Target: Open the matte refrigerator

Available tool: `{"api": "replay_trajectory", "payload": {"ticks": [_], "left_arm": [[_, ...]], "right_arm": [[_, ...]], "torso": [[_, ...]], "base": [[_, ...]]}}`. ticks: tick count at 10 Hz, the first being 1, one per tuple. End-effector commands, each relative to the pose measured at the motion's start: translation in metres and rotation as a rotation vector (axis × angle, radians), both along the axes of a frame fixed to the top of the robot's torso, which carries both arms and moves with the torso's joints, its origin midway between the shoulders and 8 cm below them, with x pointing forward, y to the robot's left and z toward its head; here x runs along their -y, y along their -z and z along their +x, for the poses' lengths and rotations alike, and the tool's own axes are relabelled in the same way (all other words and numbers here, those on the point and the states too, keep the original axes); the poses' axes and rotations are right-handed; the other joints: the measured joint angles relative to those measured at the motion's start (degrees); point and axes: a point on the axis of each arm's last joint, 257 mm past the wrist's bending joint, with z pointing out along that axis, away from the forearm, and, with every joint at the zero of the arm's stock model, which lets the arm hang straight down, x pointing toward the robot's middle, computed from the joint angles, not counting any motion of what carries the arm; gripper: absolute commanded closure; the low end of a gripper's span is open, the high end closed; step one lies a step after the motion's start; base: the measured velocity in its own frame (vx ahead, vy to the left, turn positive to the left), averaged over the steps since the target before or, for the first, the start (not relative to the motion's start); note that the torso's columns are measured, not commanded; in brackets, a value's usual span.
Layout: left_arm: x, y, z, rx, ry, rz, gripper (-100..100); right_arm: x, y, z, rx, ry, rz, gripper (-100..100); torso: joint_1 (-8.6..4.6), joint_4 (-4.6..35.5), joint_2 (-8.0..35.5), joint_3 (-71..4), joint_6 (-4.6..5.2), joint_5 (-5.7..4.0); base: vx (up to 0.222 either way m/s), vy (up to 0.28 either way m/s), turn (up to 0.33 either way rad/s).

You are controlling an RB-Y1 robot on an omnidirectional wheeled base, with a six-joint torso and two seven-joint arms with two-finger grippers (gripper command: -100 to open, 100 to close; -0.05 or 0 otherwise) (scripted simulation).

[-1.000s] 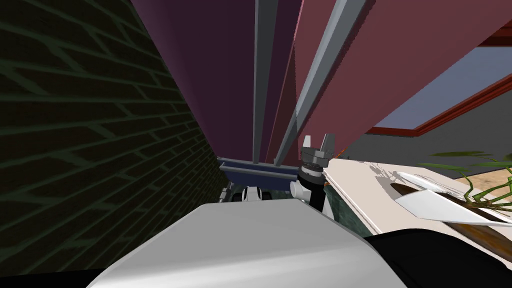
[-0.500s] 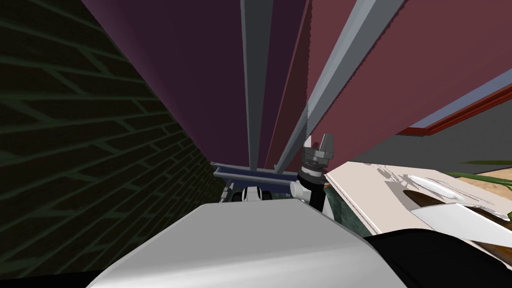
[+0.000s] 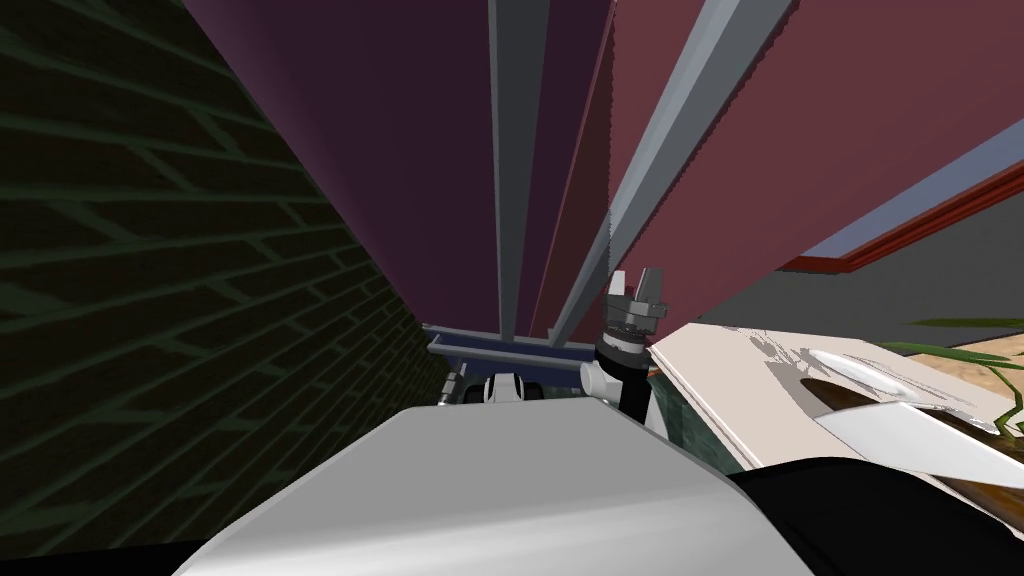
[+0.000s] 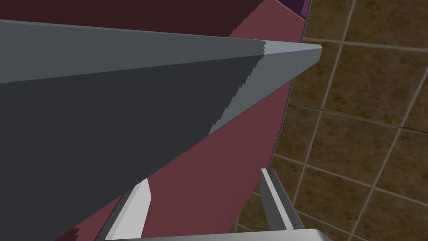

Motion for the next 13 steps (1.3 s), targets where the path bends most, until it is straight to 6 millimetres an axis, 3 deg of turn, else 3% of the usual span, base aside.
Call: {"api": "replay_trajectory", "payload": {"ticks": [1, 6, 10, 12, 13], "left_arm": [[-0.014, 0.001, 0.018, 0.001, -0.04, 0.006, 100], [-0.033, -0.001, 0.048, 0.004, -0.098, 0.009, 100], [-0.056, -0.006, 0.085, 0.004, -0.175, 0.004, 100], [-0.061, -0.007, 0.094, 0.004, -0.194, 0.001, 100], [-0.059, -0.005, 0.088, 0.003, -0.184, 0.002, 100]], "right_arm": [[0.0, 0.0, 0.0, 0.0, 0.0, 0.0, 0], [0.0, 0.0, 0.0, 0.0, 0.0, 0.0, 0], [0.0, 0.0, 0.0, 0.0, 0.0, 0.0, 0], [0.0, 0.0, 0.0, 0.0, 0.0, 0.0, 0], [0.0, 0.0, 0.0, 0.0, 0.0, 0.0, 0]], "torso": [[0.02, 0.01, 0.02, 0.02, 0.01, 0.0], [-0.01, 0.0, -0.01, -0.01, 0.01, 0.0], [0.1, 0.07, 0.24, 0.15, -0.02, 0.02], [0.03, 0.01, -0.05, 0.0, 0.0, 0.01], [-0.05, -0.03, -0.13, -0.08, 0.02, -0.01]], "base": [[-0.16, 0.014, -0.309], [-0.205, 0.022, -0.14], [-0.189, 0.011, -0.176], [-0.161, -0.006, -0.096], [-0.078, -0.012, -0.033]]}}
